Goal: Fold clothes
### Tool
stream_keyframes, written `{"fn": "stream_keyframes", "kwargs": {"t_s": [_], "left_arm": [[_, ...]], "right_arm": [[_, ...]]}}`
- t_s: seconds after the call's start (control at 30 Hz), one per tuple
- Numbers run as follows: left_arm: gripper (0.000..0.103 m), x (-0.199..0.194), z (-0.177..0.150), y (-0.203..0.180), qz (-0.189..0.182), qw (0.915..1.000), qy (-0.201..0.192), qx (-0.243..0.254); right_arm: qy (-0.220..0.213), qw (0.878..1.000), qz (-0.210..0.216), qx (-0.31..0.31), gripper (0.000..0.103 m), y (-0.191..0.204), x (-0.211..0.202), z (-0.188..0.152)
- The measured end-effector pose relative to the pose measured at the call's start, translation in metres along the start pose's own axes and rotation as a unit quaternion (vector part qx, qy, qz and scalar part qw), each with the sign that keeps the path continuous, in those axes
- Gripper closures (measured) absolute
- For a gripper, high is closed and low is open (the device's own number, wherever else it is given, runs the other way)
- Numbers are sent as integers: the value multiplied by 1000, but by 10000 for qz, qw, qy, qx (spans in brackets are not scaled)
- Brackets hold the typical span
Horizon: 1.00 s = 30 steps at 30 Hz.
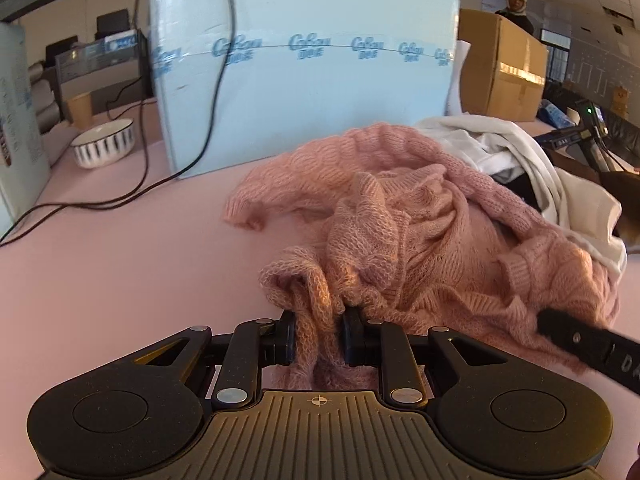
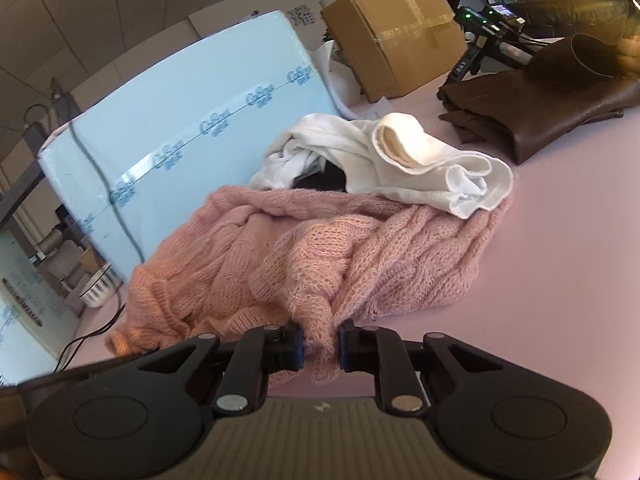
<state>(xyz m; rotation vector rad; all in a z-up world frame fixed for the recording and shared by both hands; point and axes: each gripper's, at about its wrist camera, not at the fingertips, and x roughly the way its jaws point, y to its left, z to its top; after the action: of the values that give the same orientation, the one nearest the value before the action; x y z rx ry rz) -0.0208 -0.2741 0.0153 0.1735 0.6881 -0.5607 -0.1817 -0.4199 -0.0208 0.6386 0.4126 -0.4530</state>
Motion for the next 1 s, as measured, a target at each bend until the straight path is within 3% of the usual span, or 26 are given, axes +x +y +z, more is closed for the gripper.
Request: {"fn": "stream_keyframes", "kwargs": {"t_s": [0.23,0.47,0.7,1.0], "left_arm": [[84,-30,-2,45,-17,9990,86,-440],[83,-62,-6,67,-324,9980,74,-530],[83,-85,-9,70,-514,9974,-144,-490],[83,-114,-13,81,-460,9964,-539,-467]], "right_arm": [[225,9982,440,-335,87,31,-26,-17],[375,9949,483,-801,86,47,-51,-15],[-127,9901,229,-1381,84,62,-77,-22],[-372,9792,644,-1887,78,88,-111,-29]]}}
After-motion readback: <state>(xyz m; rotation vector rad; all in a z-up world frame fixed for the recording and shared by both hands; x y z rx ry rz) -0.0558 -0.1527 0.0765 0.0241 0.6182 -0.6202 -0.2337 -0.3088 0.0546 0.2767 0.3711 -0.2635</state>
